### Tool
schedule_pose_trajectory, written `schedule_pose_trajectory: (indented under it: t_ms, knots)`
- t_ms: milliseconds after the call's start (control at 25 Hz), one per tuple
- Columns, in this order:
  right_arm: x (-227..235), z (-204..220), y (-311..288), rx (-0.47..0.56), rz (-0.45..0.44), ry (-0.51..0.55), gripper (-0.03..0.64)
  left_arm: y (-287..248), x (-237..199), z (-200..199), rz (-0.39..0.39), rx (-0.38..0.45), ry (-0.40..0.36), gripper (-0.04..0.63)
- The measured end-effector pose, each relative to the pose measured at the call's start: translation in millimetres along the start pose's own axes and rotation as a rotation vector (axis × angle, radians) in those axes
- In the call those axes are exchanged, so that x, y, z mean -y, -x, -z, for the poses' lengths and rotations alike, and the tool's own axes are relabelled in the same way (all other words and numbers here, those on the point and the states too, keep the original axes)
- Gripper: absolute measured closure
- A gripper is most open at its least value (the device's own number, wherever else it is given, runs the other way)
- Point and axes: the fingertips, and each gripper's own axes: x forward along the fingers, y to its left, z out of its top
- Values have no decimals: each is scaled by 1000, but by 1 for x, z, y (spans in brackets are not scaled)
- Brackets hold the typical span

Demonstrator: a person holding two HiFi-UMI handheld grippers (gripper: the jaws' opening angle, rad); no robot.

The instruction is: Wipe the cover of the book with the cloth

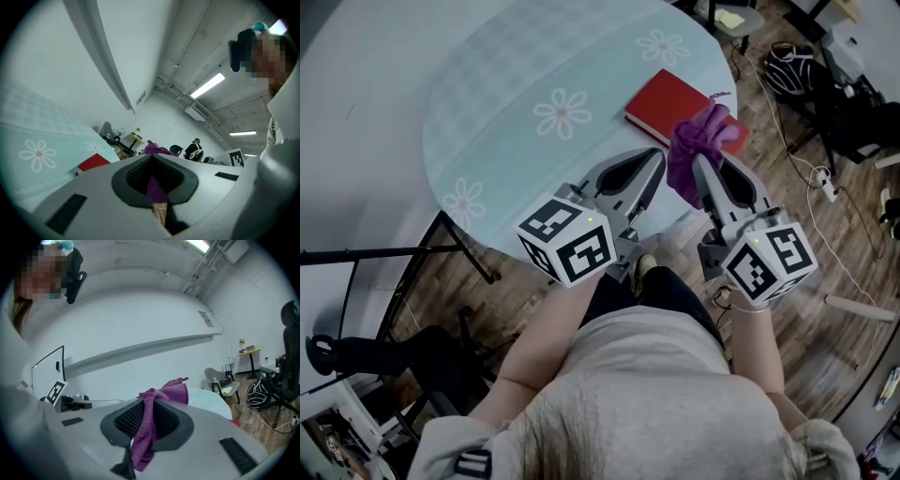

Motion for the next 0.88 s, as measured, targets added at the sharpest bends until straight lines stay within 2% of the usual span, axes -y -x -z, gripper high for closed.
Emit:
schedule_pose_trajectory:
  t_ms: [240,560,880]
  knots:
    - [-2,0,1,8,-4,-5,552,4,-3,-2,-17,8,-13,577]
    - [1,3,6,-3,4,-4,552,6,-8,5,-87,-38,-126,577]
    - [3,6,8,-19,8,17,552,1,-4,10,-79,-66,-133,577]
